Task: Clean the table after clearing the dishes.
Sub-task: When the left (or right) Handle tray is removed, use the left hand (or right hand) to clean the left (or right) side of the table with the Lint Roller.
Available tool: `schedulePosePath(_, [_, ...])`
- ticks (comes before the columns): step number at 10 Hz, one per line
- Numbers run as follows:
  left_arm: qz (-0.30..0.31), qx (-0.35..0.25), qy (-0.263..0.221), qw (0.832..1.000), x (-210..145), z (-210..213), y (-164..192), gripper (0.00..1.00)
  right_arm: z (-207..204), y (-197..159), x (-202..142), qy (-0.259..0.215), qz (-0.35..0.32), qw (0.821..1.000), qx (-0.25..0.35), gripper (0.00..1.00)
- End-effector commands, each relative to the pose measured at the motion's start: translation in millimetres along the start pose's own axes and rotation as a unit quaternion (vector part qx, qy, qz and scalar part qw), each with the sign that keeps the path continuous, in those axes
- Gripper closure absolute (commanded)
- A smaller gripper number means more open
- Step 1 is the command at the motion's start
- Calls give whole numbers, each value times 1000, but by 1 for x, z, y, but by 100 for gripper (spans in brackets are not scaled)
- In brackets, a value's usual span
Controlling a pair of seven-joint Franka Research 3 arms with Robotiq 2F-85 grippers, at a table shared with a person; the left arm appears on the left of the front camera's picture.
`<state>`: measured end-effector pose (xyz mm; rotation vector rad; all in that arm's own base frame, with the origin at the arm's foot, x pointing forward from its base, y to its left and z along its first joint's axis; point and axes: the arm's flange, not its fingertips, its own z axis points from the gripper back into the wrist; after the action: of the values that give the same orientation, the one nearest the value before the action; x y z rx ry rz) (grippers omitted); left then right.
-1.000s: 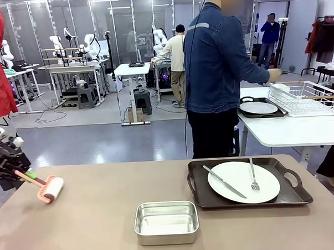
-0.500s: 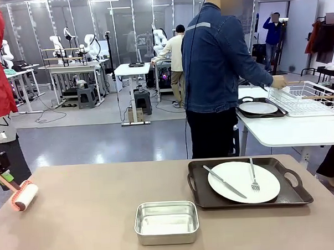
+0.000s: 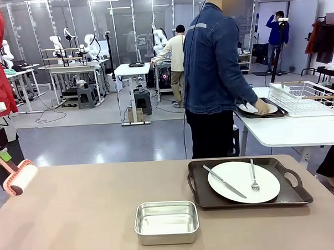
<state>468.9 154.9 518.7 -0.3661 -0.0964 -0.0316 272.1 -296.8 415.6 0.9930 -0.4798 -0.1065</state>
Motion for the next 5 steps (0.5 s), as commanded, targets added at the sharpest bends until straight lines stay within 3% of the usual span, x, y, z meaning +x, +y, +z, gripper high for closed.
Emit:
schedulePosePath(1, [9,-3,19,1000,18,-21,29,79,2,5,-1,-2,0,1000,5,0])
schedulePosePath(5, [9,-3,19,1000,18,-21,29,79,2,5,-1,-2,0,1000,5,0])
